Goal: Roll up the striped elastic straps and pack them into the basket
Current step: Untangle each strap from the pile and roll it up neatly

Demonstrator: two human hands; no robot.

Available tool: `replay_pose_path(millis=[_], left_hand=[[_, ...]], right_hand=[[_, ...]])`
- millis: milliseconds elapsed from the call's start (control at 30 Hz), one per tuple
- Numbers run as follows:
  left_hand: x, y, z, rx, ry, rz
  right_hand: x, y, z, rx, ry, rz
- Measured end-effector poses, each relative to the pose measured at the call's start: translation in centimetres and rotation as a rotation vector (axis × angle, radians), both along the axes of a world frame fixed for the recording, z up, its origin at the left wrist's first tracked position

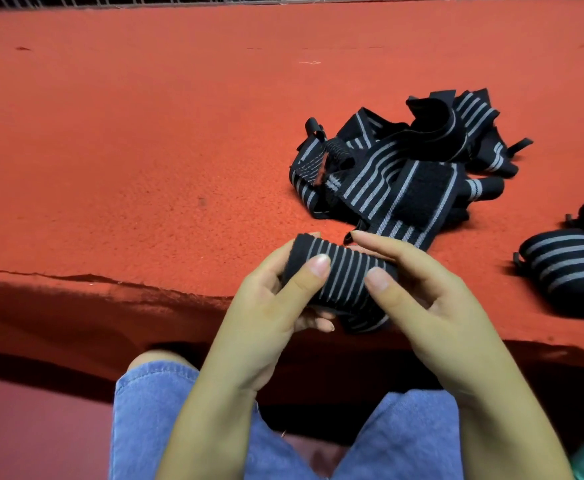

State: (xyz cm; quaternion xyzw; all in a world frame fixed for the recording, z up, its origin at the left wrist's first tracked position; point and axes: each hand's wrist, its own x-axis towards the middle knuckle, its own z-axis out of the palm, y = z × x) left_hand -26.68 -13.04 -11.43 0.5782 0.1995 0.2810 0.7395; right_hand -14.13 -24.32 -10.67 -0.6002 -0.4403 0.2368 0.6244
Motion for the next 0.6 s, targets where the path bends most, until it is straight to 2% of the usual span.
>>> replay_pose_path(millis=[267, 367, 467, 600], left_hand=[[3.5, 0.0, 1.3, 0.114, 0.122, -0.084], [6.6, -0.8, 2.6, 0.136, 0.144, -0.116], [10.2, -1.4, 4.1, 0.114, 0.088, -0.158], [15.0, -1.8, 6.0, 0.075, 0.1, -0.213]], right_hand=[[3.2, -1.8, 1.1, -0.195, -0.114, -0.027], [5.6, -3.0, 2.6, -0.244, -0.157, -0.107], [8.5, -4.2, 4.6, -0.246, -0.204, -0.194], [14.4, -5.6, 6.7, -0.293, -0.262, -0.385]])
